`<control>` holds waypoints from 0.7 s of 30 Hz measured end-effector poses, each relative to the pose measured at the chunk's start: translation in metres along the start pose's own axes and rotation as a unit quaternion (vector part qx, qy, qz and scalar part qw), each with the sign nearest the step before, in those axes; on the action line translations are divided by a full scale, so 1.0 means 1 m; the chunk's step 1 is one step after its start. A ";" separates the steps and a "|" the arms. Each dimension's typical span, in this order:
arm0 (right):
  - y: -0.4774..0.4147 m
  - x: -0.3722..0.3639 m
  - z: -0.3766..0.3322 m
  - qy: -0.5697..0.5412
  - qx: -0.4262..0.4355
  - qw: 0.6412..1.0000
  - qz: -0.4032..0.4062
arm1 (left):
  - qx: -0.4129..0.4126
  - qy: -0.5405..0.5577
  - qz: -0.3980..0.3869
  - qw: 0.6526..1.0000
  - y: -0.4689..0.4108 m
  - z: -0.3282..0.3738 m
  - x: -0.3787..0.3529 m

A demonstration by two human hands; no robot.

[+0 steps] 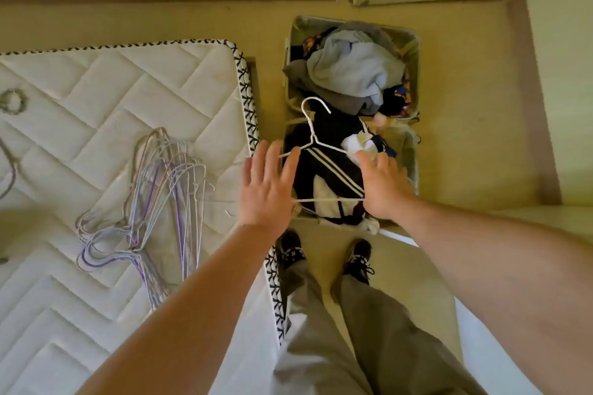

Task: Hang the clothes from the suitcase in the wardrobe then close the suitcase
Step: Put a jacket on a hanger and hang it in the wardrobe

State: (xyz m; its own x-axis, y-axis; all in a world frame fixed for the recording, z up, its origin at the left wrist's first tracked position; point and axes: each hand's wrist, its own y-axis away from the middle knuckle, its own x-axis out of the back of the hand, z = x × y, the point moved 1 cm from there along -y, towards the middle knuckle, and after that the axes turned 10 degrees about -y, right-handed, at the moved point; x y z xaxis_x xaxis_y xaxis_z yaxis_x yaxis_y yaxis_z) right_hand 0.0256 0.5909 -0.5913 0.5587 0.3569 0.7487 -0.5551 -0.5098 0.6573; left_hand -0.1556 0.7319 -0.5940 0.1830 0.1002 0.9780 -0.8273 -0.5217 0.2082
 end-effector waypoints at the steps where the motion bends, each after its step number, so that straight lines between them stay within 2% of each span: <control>1: -0.004 0.001 0.016 0.010 0.004 1.000 0.021 | 0.017 -0.007 -0.040 0.999 -0.010 -0.002 -0.001; 3: -0.013 0.001 0.041 0.029 0.008 0.998 0.050 | 0.051 0.036 -0.169 0.984 -0.028 -0.006 -0.006; 4: -0.019 0.000 0.052 0.047 0.012 0.997 0.060 | 0.065 0.086 -0.246 0.963 -0.036 -0.007 -0.009; 6: -0.031 -0.004 0.070 0.083 0.027 0.994 0.069 | 0.085 0.216 -0.378 0.897 -0.048 -0.009 -0.012; 9: -0.048 -0.003 0.091 0.060 0.004 0.993 0.103 | 0.103 0.346 -0.493 0.791 -0.055 -0.004 -0.025; 11: -0.061 -0.010 0.105 0.049 -0.041 0.993 0.099 | 0.112 0.461 -0.547 0.690 -0.059 0.015 -0.033; 13: -0.073 -0.022 0.114 0.014 -0.098 0.990 0.099 | 0.122 0.560 -0.560 0.598 -0.063 0.036 -0.040; 14: -0.079 -0.028 0.118 -0.025 -0.140 0.984 0.105 | 0.141 0.599 -0.554 0.561 -0.065 0.046 -0.044; 15: -0.086 -0.036 0.121 -0.075 -0.186 0.974 0.104 | 0.161 0.627 -0.540 0.538 -0.068 0.056 -0.050; 16: -0.094 -0.044 0.126 -0.128 -0.231 0.960 0.094 | 0.176 0.643 -0.520 0.535 -0.072 0.065 -0.058; 18: -0.112 -0.075 0.136 -0.241 -0.302 0.922 0.037 | 0.198 0.652 -0.482 0.551 -0.078 0.081 -0.072; 20: -0.135 -0.114 0.146 -0.309 -0.339 0.888 -0.015 | 0.218 0.660 -0.441 0.568 -0.089 0.097 -0.090; 21: -0.145 -0.127 0.148 -0.331 -0.342 0.878 -0.048 | 0.221 0.654 -0.422 0.588 -0.093 0.103 -0.099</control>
State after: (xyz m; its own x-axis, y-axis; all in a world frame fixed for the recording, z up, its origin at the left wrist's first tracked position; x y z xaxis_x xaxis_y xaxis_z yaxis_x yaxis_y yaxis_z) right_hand 0.1260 0.5034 -0.7947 0.7340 -0.2763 0.6204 -0.5989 0.1675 0.7831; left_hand -0.0420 0.6829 -0.7111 -0.3749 0.8962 -0.2372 -0.4631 0.0407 0.8854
